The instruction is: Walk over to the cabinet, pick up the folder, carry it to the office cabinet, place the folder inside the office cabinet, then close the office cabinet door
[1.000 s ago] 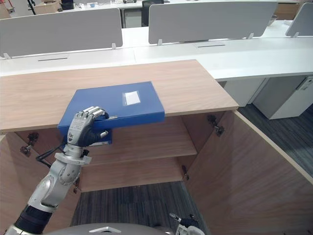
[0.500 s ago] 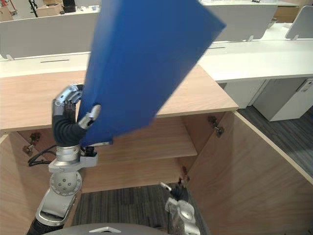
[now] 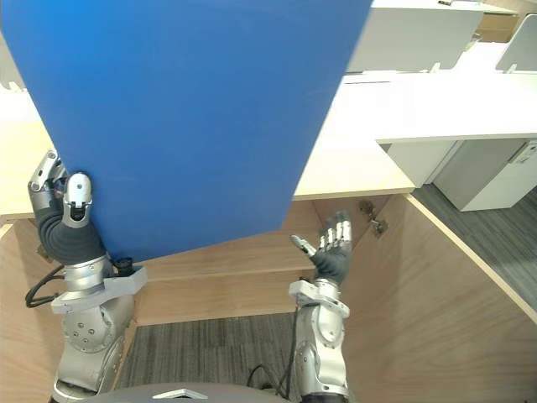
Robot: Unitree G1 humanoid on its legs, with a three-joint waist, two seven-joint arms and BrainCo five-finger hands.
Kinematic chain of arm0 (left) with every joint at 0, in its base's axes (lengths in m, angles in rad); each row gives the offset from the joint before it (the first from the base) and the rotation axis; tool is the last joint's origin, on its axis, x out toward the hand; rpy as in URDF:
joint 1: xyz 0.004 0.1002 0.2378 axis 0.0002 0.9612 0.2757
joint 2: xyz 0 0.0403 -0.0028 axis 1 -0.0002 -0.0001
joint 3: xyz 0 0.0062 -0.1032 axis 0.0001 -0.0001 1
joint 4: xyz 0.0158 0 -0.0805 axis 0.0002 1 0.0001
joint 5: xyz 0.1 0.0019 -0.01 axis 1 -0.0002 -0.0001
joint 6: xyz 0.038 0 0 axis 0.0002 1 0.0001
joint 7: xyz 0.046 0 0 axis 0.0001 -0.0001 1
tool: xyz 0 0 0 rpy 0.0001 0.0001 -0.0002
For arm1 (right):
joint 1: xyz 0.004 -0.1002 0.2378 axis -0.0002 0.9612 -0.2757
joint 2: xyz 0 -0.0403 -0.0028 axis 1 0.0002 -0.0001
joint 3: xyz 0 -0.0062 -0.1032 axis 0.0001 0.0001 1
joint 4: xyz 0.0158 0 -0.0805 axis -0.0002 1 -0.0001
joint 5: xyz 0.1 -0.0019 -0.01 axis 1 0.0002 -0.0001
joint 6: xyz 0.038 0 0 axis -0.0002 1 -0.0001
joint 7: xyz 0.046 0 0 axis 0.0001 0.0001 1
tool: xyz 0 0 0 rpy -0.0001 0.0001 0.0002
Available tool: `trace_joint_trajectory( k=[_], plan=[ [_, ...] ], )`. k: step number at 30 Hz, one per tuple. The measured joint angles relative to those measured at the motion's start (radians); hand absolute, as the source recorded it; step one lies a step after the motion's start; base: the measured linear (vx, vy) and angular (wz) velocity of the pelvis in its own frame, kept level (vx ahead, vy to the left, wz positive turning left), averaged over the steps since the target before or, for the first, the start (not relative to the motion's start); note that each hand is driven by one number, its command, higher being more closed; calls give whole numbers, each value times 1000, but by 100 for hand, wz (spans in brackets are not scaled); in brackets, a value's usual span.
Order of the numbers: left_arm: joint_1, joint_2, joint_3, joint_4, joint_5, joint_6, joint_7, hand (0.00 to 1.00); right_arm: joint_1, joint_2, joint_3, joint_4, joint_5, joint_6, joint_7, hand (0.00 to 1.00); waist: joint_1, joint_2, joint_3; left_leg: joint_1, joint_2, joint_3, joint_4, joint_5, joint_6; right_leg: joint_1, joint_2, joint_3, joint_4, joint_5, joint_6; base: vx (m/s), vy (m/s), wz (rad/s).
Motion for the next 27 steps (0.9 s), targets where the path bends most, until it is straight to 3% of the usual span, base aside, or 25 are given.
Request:
trace_joint_trajectory(
  k=[5,13,23,27],
  plan=[
    [49,-1,56,0,1,1,-5,100,19,2,-78,-97,10,-33,33,0,-11,-5,9,0,-2,10,10,-13,1,-1,-3,9,-1,-1,2,0,3,-6],
    [54,-22,101,21,9,1,-32,100,-15,3,-87,-197,91,-64,80,0,-14,4,17,-3,-2,33,14,-23,3,-15,0,33,-2,0,4,-4,-8,-9],
    [47,-12,89,88,12,3,-100,100,-145,-76,-31,-197,198,-62,194,0,0,1,20,-10,-1,35,29,-34,4,-16,-1,36,-2,1,4,-2,-2,0],
    [31,-6,71,132,12,3,-133,100,-186,-124,23,-189,227,-39,246,0,8,1,21,-19,-1,30,37,-36,6,-17,-3,31,-4,1,5,-22,-23,4]
  ],
)
